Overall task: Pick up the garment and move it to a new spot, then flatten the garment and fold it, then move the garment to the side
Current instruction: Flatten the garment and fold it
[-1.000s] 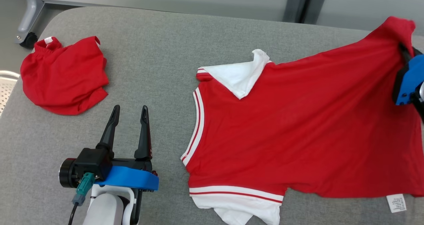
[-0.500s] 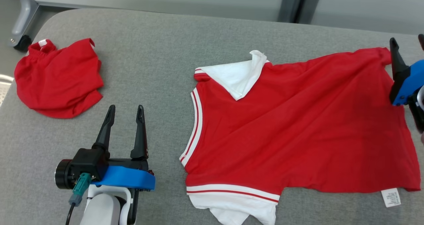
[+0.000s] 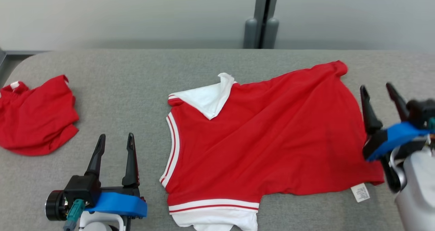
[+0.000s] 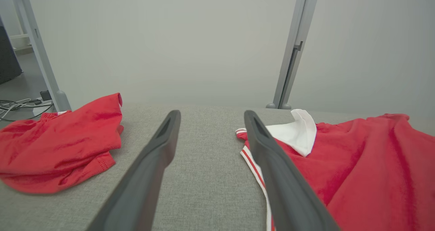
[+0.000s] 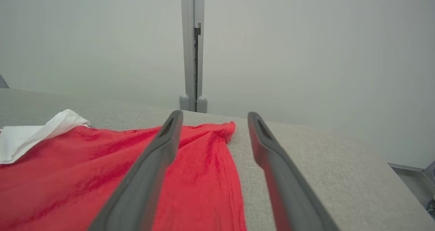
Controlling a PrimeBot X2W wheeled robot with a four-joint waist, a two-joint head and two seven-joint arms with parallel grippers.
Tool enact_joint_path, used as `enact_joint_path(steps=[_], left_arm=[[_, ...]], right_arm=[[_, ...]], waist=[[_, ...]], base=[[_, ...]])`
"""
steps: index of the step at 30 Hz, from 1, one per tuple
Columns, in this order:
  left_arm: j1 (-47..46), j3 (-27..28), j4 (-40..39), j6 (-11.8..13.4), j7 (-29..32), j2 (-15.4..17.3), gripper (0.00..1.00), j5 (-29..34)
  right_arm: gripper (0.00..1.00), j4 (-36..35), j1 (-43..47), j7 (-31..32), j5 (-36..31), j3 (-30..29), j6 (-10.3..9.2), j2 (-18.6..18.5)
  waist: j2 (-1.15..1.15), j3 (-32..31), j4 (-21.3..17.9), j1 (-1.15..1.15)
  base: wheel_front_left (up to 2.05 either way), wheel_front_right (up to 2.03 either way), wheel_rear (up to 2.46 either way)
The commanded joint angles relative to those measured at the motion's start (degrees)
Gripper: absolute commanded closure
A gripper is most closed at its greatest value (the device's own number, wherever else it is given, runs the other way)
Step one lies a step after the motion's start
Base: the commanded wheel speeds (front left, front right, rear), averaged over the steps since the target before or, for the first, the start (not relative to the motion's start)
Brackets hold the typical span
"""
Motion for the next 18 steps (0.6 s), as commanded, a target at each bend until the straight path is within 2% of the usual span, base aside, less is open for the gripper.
enact_joint_path(steps=[1, 3, 4, 10, 15, 18], left_arm=[[0.7, 0.7, 0.0, -0.1, -0.2, 0.0, 0.00, 0.5], [1.0, 0.8, 0.0, -0.2, -0.2, 0.0, 0.00, 0.6], [1.7, 1.2, -0.1, -0.4, -0.2, 0.0, 0.00, 0.7], [2.7, 1.6, 0.2, -0.9, -0.2, 0.0, 0.00, 1.1], [2.5, 1.7, 0.6, -1.1, -0.2, 0.0, 0.00, 1.4], [2.5, 1.8, 0.9, -1.1, -0.2, 0.0, 0.00, 1.5]], right_arm=[[0.00, -2.7, 3.2, -0.3, -0.2, -0.9, -0.01, 0.8], [0.00, -4.8, 5.3, -0.3, -0.3, -1.7, -0.01, 1.5], [0.00, -9.0, 9.6, -0.3, -0.7, -3.2, -0.01, 3.0], [0.00, -20.0, 21.6, -0.2, -2.5, -6.6, 0.00, 8.4], [0.00, -25.7, 28.7, -0.2, -4.7, -7.5, 0.00, 11.9], [0.00, -27.2, 30.2, -0.2, -5.2, -7.8, 0.00, 12.7]], waist=[[0.00, -1.7, -1.7, 0.01], [0.00, -1.9, -2.0, 0.01], [0.00, -2.4, -2.5, 0.01], [0.00, -3.4, -2.9, 0.01], [0.00, -3.6, -3.0, 0.01], [0.00, -3.5, -3.1, 0.01]], base=[[0.00, 0.00, 0.00], [0.00, 0.00, 0.00], [0.00, 0.00, 0.00], [0.00, 0.00, 0.00], [0.00, 0.00, 0.00], [0.00, 0.00, 0.00]])
